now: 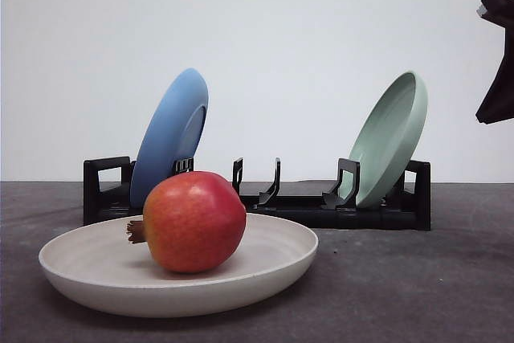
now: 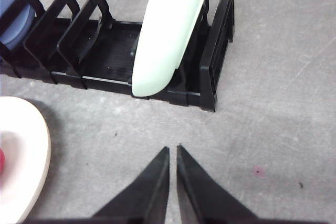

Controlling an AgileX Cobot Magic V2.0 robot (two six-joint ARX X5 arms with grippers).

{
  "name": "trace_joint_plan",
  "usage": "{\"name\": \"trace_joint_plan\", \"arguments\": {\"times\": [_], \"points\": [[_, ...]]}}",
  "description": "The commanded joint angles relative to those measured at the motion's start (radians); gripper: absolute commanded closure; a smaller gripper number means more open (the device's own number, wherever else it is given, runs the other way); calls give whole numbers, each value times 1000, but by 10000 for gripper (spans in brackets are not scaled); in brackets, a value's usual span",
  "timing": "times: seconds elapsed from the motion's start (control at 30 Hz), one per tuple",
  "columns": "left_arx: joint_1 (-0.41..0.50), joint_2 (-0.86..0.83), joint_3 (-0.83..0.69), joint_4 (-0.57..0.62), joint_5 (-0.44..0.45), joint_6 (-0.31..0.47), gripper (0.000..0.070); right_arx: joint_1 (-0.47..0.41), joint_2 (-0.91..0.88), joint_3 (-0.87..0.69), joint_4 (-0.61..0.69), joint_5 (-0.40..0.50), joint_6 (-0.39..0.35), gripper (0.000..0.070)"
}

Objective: Place pomegranate in white plate

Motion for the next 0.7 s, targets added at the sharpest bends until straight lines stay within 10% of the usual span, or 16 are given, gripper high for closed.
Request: {"name": "trace_joint_plan", "arguments": {"times": [0.0, 0.33, 0.67], "points": [[0, 4, 17, 4, 1, -3, 694, 3, 5, 4, 10, 0, -3, 683], [51, -121, -77, 42, 0, 54, 694, 3, 5, 4, 10, 0, -3, 684], [195, -413, -356, 348, 0, 113, 694, 3, 5, 4, 10, -1, -3, 683]]}}
